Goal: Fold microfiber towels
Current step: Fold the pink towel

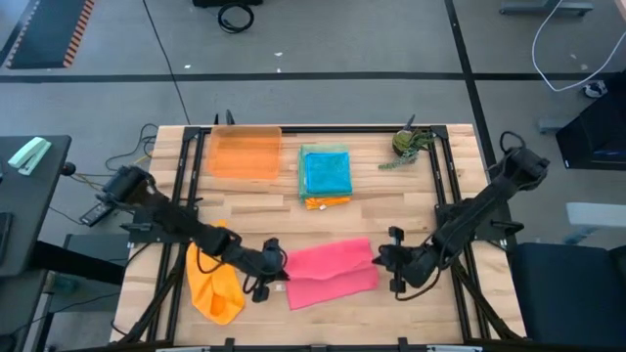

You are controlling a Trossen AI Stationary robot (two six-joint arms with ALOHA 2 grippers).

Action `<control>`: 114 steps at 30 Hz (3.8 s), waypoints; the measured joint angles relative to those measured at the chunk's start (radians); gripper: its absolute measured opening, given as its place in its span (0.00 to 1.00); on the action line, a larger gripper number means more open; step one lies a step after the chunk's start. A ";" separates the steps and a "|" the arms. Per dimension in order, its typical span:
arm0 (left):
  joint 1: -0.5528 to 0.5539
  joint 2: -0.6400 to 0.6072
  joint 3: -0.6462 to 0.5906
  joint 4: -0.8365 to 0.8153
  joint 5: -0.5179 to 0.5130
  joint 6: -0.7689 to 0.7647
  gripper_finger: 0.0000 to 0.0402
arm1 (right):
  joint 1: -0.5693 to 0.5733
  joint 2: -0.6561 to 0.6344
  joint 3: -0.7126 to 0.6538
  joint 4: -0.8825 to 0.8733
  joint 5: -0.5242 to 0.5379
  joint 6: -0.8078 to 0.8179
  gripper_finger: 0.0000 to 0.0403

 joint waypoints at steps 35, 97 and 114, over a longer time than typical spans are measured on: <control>-0.049 0.128 0.025 0.158 0.133 -0.058 0.23 | 0.098 0.061 0.001 0.059 0.016 0.126 0.01; -0.093 0.280 0.259 -0.158 0.064 0.230 0.31 | 0.079 0.060 0.001 0.058 -0.009 0.107 0.01; -0.089 0.280 0.259 -0.145 0.064 0.241 0.06 | 0.079 0.060 0.001 0.058 -0.009 0.103 0.01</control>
